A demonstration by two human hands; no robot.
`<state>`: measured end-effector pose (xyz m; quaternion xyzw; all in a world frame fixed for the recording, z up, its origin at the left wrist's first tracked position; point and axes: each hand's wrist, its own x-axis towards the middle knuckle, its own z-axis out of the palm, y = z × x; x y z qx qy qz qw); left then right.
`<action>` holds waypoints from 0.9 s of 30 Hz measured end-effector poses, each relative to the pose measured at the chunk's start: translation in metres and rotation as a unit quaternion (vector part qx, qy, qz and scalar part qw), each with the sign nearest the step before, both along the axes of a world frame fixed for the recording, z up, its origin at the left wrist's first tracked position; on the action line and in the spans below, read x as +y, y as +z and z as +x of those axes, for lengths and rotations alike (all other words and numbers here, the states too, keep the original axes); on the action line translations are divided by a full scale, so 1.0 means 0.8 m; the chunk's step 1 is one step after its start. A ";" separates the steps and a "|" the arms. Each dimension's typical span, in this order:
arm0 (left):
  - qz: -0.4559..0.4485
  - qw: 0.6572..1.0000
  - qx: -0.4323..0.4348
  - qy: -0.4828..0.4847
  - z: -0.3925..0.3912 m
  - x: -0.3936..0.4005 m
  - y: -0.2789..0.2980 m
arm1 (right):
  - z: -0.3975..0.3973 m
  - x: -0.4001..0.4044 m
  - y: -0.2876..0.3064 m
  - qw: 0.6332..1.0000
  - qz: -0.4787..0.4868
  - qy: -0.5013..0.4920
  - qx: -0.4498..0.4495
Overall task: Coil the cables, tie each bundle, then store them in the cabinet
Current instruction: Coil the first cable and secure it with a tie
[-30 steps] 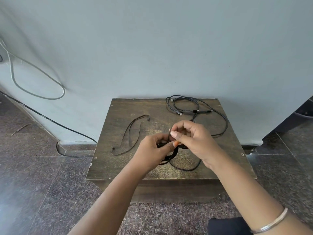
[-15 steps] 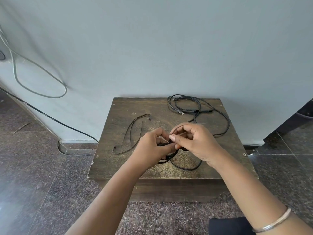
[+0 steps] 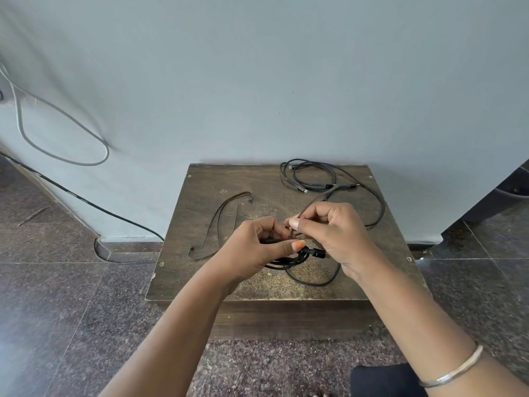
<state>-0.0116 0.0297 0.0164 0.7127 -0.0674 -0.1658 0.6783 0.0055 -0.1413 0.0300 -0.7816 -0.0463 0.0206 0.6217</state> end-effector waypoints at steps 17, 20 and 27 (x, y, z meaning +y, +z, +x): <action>-0.070 0.993 0.065 0.075 -0.001 0.001 -0.005 | 0.009 -0.022 -0.010 0.957 0.194 0.077 0.200; -0.136 0.982 0.078 0.109 0.001 0.003 -0.003 | 0.009 -0.016 -0.009 0.943 0.246 0.050 0.221; -0.187 0.964 0.100 0.163 0.006 0.011 -0.006 | 0.001 0.001 -0.014 0.940 0.229 0.061 0.247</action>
